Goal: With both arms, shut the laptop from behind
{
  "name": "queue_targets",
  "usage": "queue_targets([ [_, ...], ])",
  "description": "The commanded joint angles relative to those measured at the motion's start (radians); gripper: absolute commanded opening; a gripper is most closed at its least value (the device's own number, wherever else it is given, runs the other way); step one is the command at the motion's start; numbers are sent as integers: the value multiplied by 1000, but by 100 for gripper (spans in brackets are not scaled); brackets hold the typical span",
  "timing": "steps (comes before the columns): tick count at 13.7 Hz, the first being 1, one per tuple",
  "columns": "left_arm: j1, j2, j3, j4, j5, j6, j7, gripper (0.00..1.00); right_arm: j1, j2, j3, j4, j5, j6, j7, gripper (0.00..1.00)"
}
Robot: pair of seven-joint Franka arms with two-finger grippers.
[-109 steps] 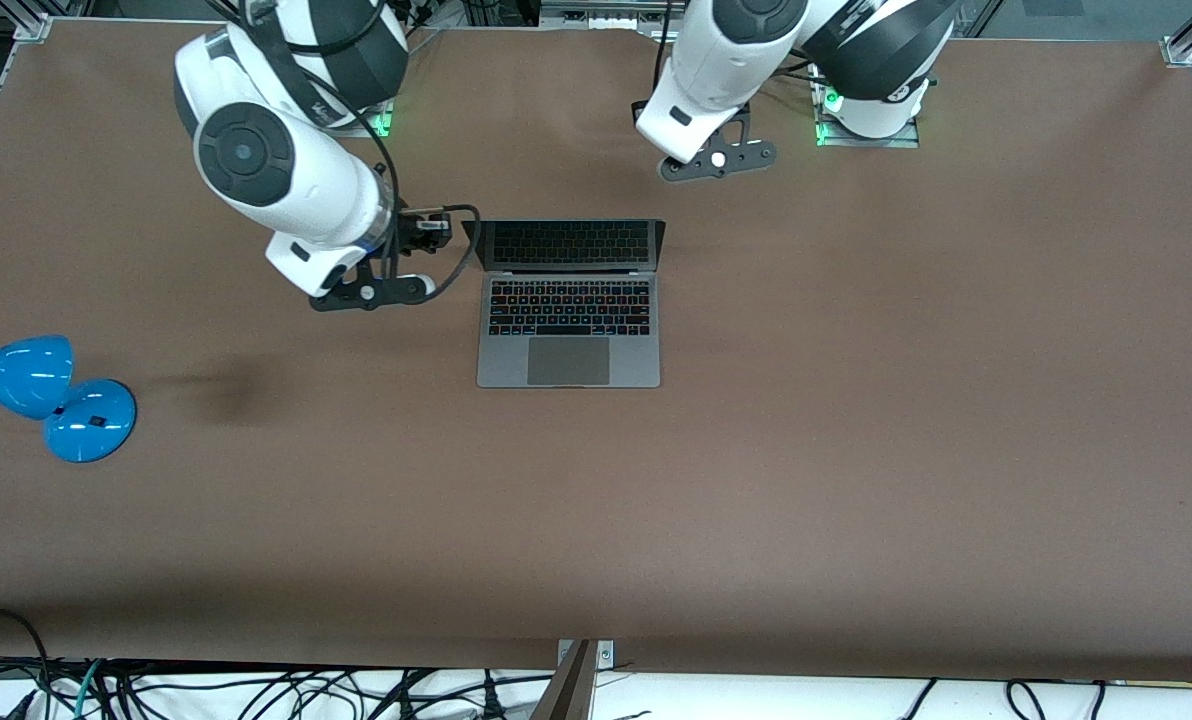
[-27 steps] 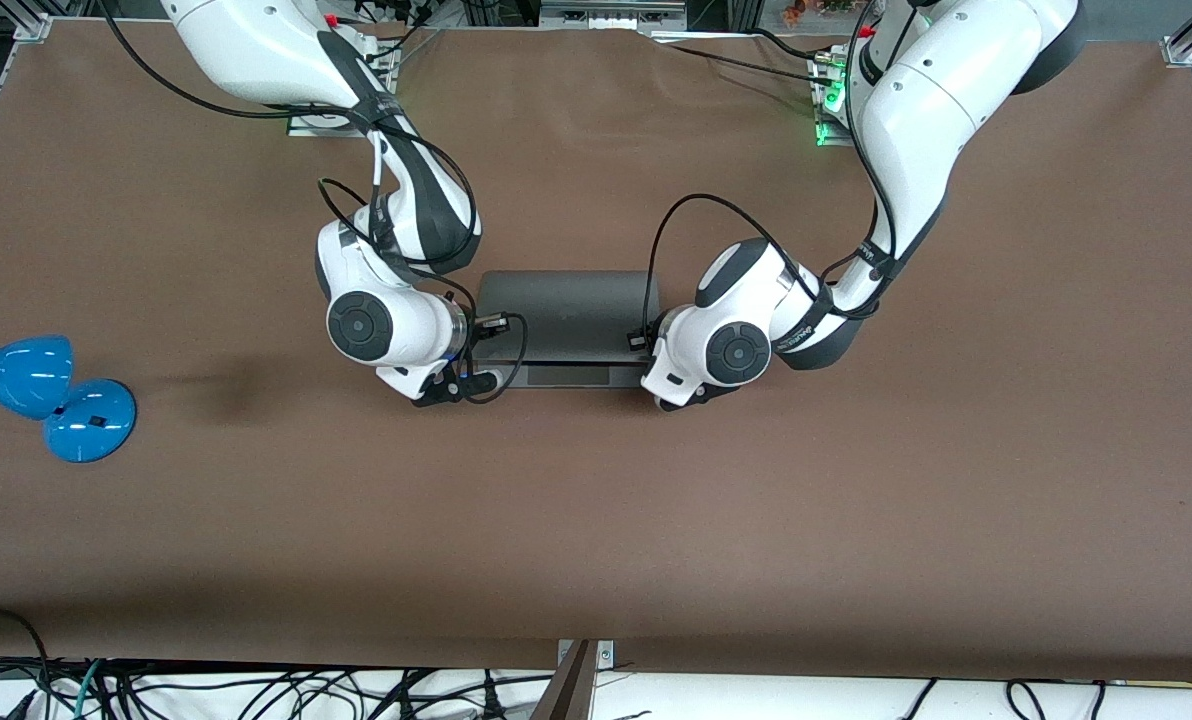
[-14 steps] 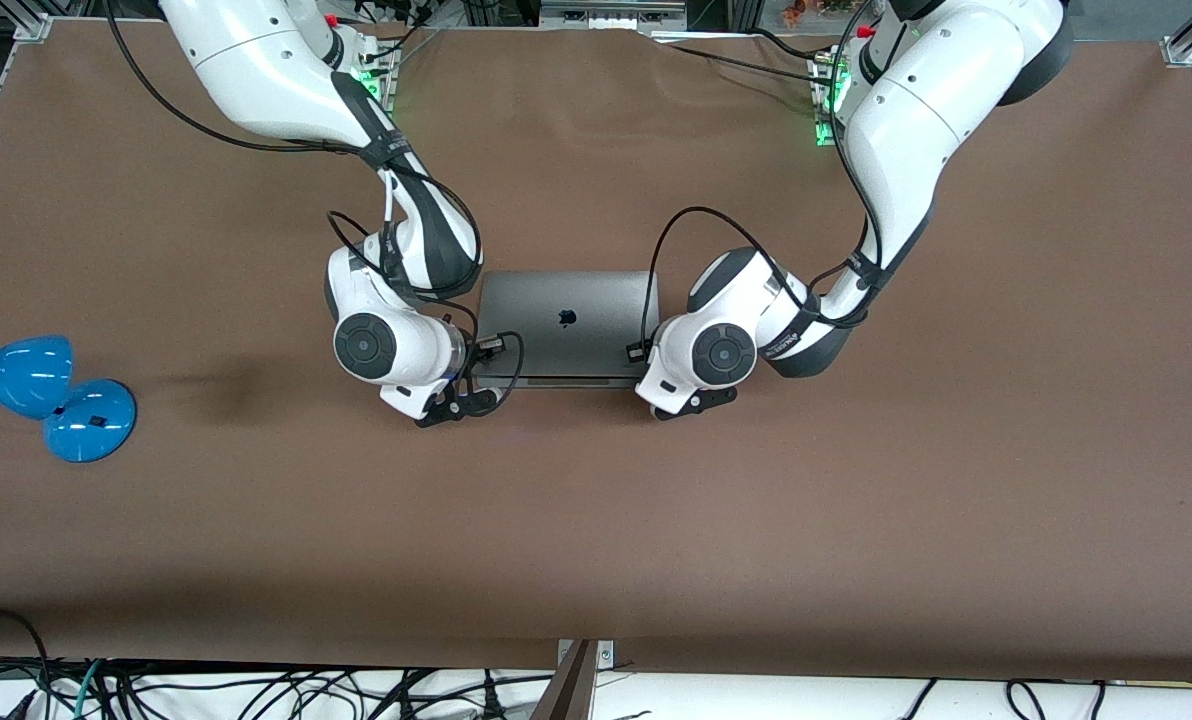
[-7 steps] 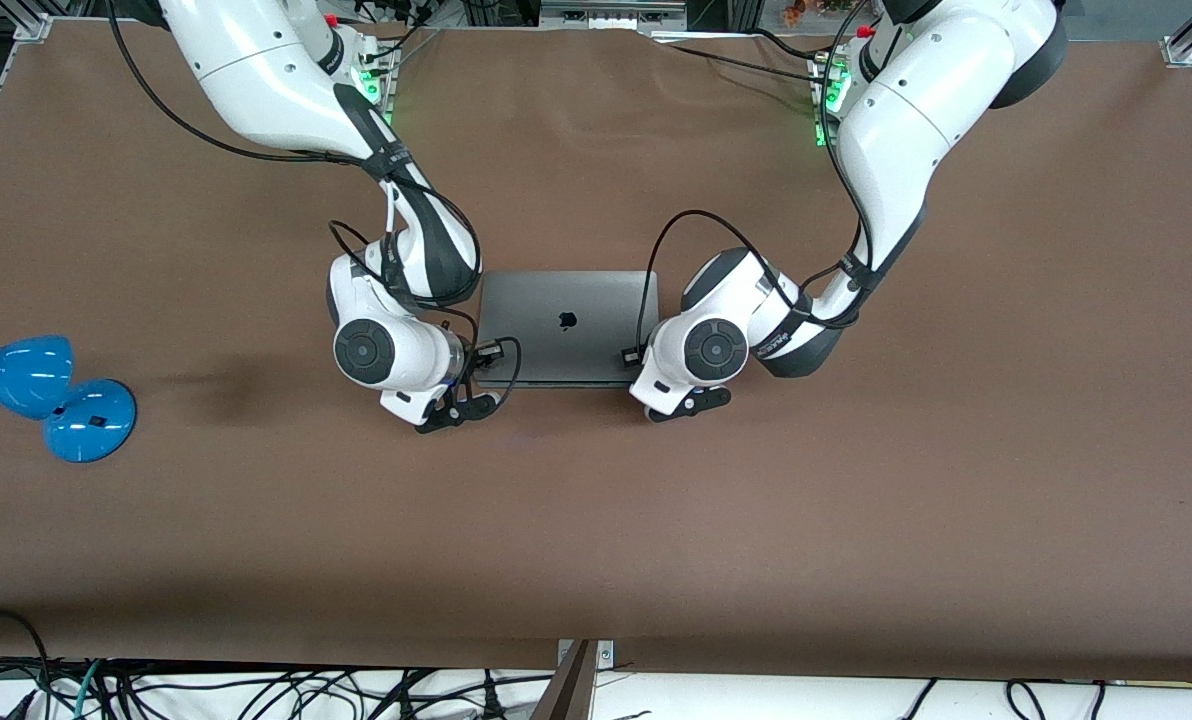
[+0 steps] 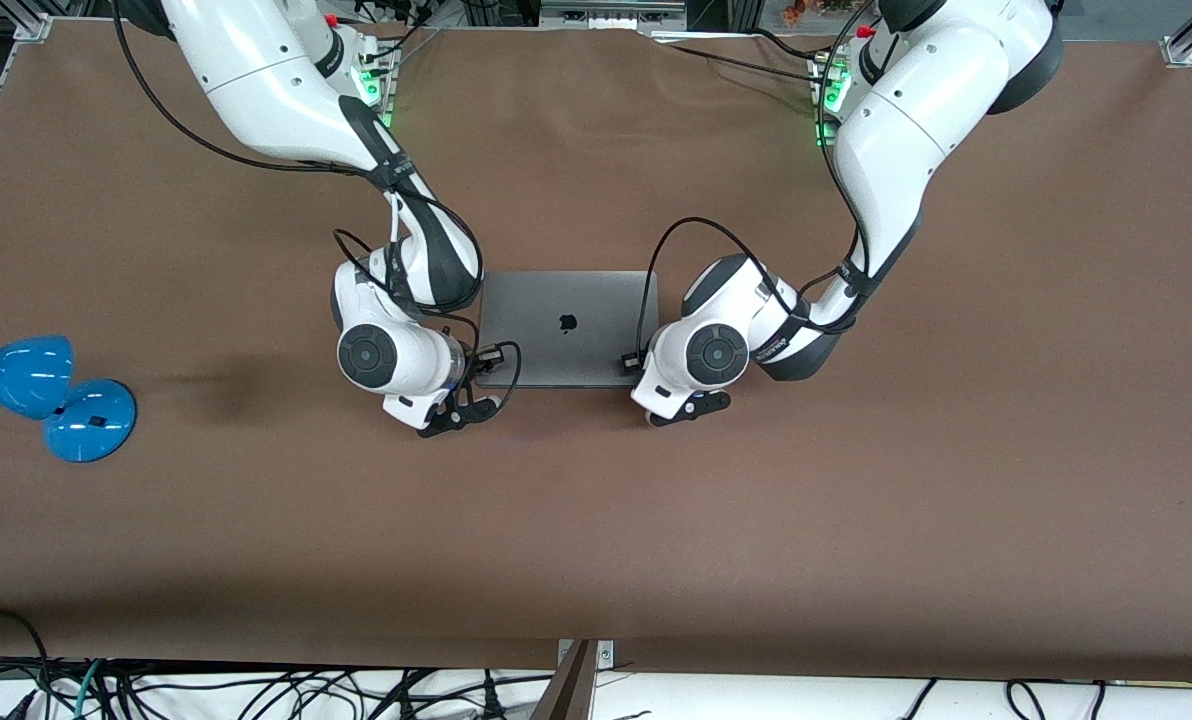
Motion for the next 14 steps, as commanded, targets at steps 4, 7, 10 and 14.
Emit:
queue_targets([
  [4,-15,29,8,26,54,20,-8,0,-7,27,7,21,-10,24,-11,0],
  [7,-15,31,8,28,54,20,-8,0,-7,27,9,21,-10,24,-11,0],
  [10,-15,31,8,28,54,20,-8,0,-2,21,9,35,-6,15,0,24],
  [14,-9,25,8,29,55,19,-7,21,-4,-1,-2,46,-10,12,1,100],
])
